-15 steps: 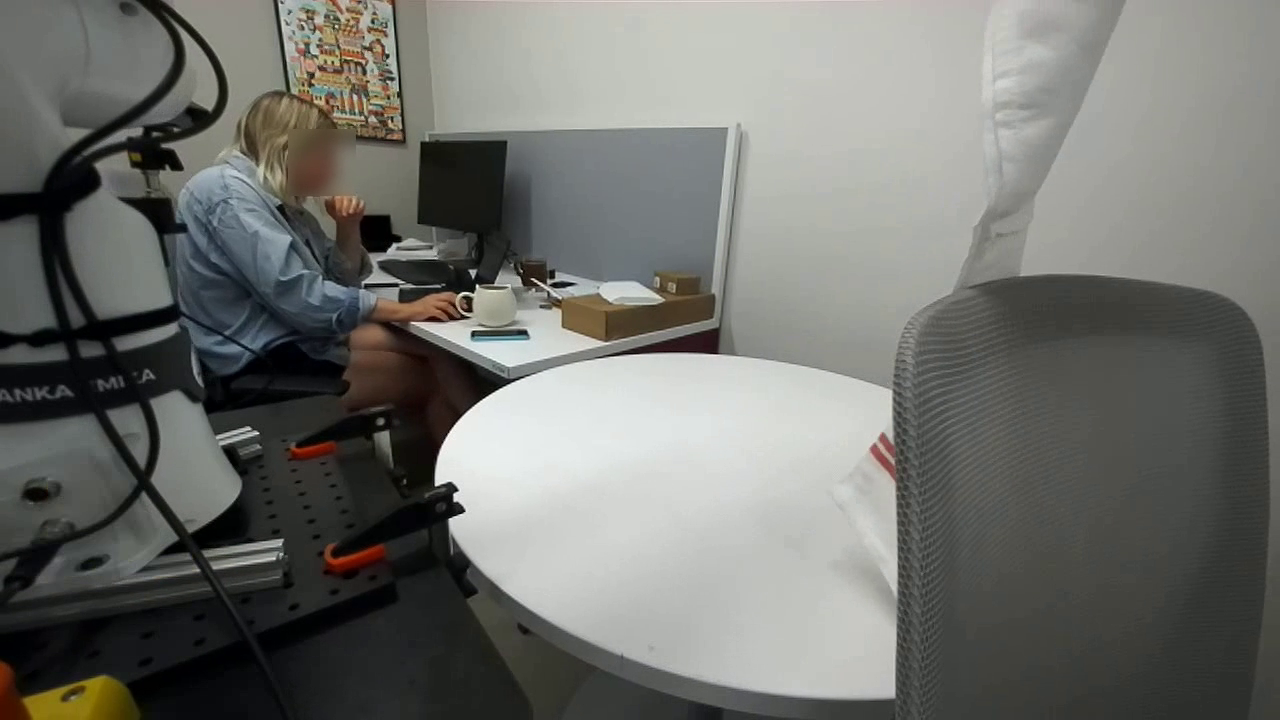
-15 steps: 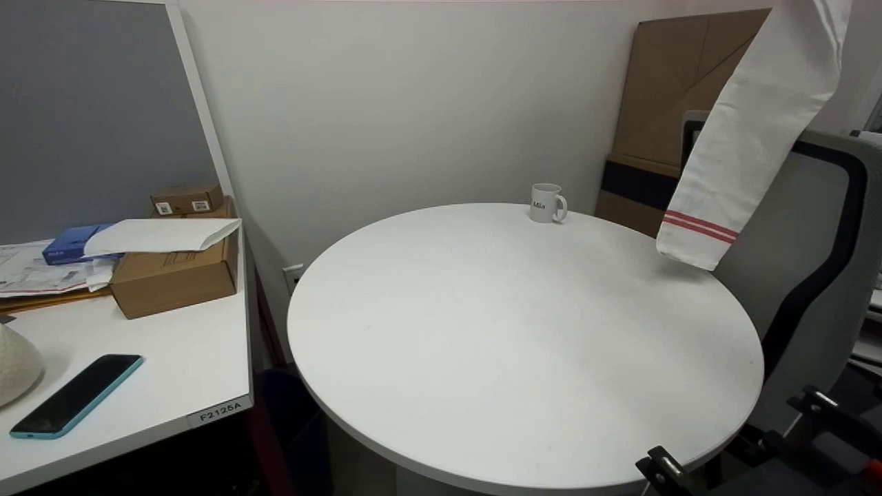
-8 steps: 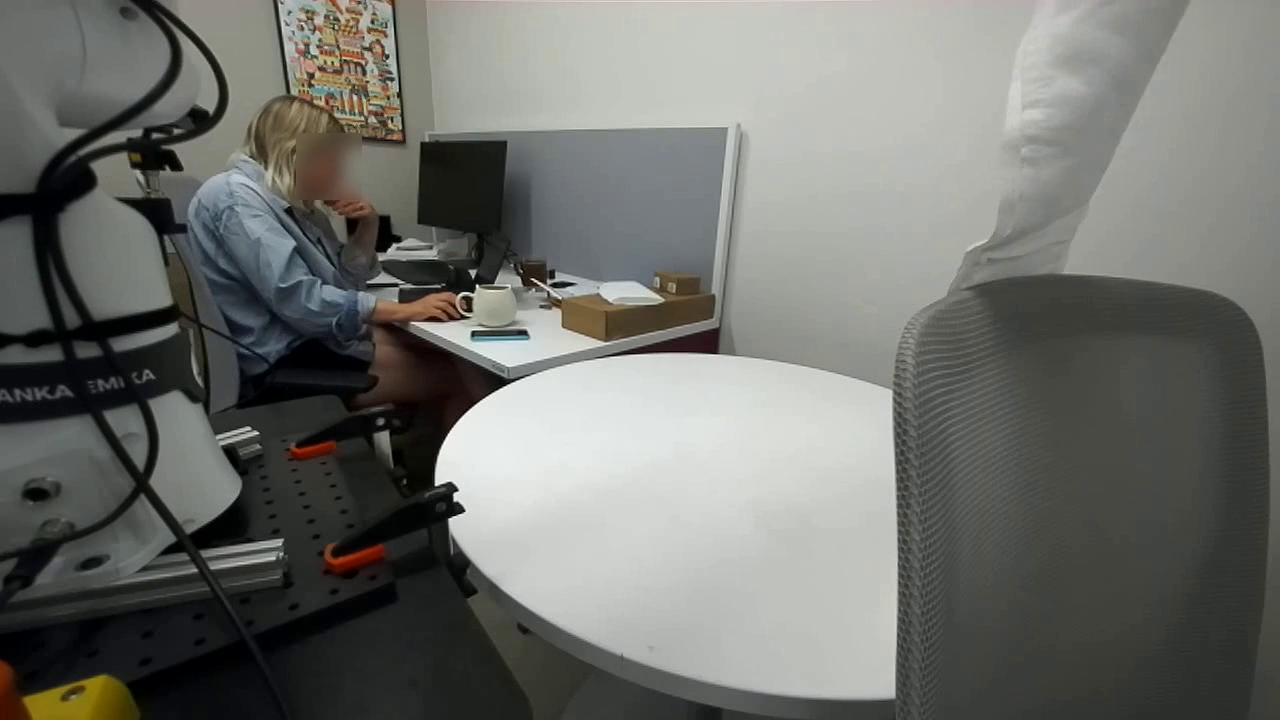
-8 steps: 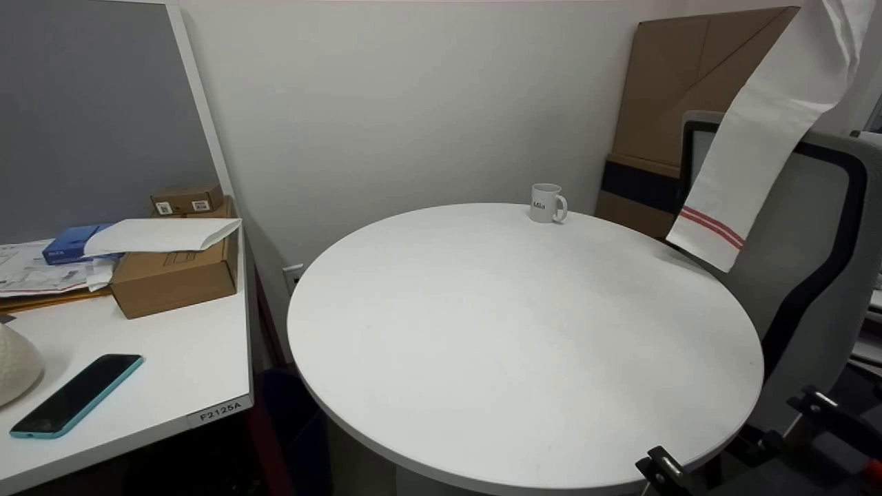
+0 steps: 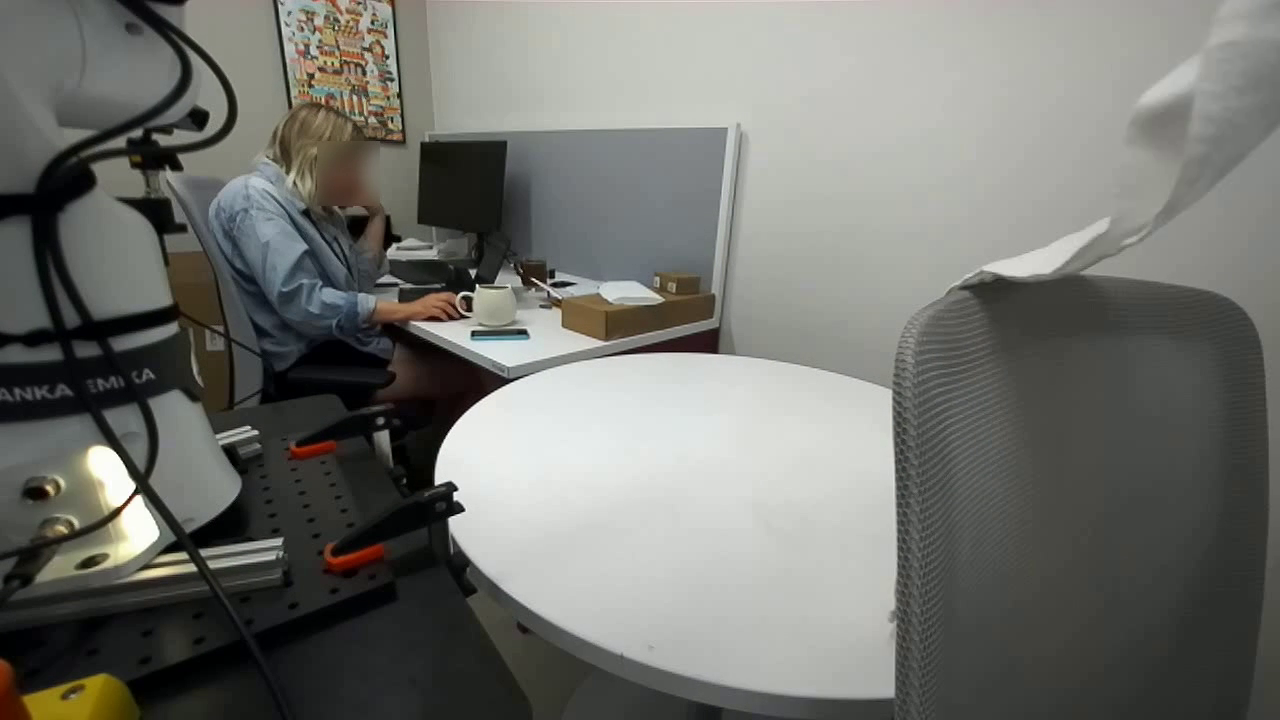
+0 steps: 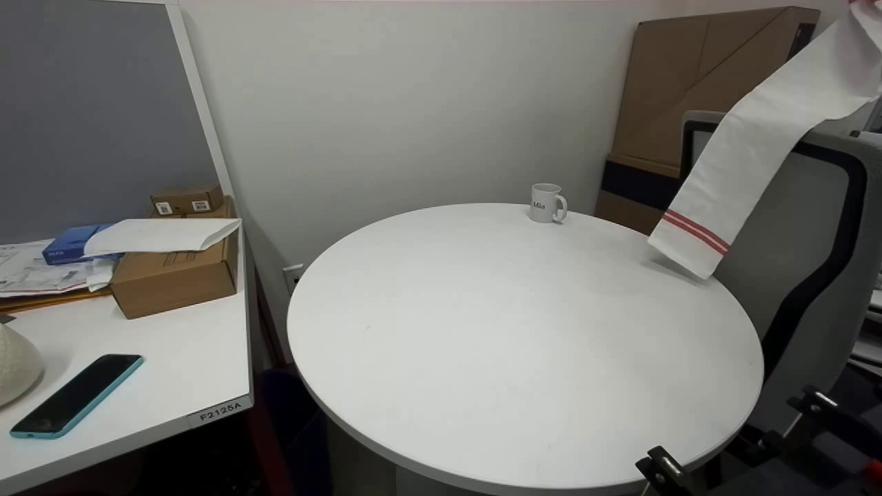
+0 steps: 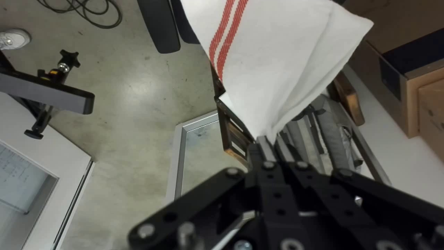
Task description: Put the tea towel on the back of the chair
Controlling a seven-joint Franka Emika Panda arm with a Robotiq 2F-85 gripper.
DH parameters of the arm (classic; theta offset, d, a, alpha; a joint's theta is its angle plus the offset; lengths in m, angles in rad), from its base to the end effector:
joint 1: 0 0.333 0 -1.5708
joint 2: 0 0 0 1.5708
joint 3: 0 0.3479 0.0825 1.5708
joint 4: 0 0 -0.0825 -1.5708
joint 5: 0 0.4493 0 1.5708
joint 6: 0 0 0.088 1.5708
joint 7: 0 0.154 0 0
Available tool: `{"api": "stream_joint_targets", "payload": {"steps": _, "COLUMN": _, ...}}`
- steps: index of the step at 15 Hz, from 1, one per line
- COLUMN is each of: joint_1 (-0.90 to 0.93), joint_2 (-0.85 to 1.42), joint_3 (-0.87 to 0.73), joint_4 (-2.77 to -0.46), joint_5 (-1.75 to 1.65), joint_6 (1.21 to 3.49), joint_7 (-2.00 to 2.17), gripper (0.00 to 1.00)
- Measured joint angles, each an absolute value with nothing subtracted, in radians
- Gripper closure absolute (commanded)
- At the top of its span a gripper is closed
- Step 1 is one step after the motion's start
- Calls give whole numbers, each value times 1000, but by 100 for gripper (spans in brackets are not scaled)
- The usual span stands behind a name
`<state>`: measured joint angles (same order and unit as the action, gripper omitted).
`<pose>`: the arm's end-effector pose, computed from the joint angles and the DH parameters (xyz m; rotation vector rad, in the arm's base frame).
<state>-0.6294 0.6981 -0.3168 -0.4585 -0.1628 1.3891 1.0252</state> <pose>0.5326 -0.5667 0.6929 1.5876 -2.2796 0.4062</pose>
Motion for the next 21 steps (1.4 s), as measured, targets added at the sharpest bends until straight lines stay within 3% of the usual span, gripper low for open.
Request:
{"api": "stream_joint_targets", "payload": {"steps": 1, "joint_1": -630, "joint_2": 721, "joint_3": -325, "joint_4": -459, "joint_5": -180, "joint_6": 1396, "joint_7": 1023, "gripper": 71}}
{"api": "stream_joint_targets", "payload": {"steps": 3, "joint_1": -630, "joint_2": 766, "joint_3": -339, "joint_4": -459, "joint_5": -209, "joint_6": 1405, "joint_7": 1021, "gripper": 64}}
{"api": "stream_joint_targets", "payload": {"steps": 12, "joint_1": -628, "joint_2": 847, "joint_3": -364, "joint_4": -447, "joint_5": -252, "joint_6": 1456, "joint_7": 1001, "gripper": 1}}
{"api": "stream_joint_targets", "payload": {"steps": 21, "joint_1": -457, "joint_2": 738, "joint_3": -271, "joint_4": -435, "joint_5": -218, "joint_6": 1500, "joint_7": 779, "gripper": 0}}
